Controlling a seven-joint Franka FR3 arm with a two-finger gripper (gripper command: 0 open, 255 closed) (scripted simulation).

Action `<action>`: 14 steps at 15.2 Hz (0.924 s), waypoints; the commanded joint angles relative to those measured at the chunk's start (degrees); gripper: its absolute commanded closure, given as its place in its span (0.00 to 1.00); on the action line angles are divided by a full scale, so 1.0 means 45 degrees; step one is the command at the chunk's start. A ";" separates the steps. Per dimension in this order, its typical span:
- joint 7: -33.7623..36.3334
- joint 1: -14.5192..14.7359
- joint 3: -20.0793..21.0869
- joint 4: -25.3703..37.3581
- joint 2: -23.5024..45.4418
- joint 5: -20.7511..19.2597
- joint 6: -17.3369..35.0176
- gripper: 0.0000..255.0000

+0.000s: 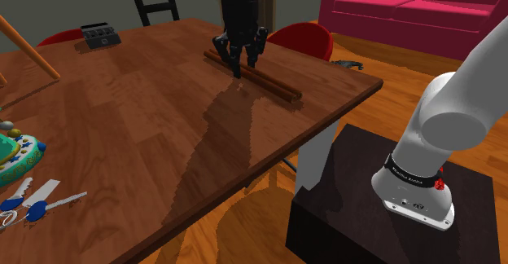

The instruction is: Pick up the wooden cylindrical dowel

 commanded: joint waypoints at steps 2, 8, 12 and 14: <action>-0.0001 0.0002 0.0002 -0.0024 -0.0005 0.0003 0.0022 1.00; -0.0011 -0.0002 -0.0007 -0.0010 -0.0010 0.0003 0.0001 1.00; 0.0024 -0.0028 -0.0036 0.0734 0.0053 -0.0040 -0.0683 1.00; 0.0047 -0.0041 -0.0046 0.1124 0.0104 -0.0066 -0.1026 1.00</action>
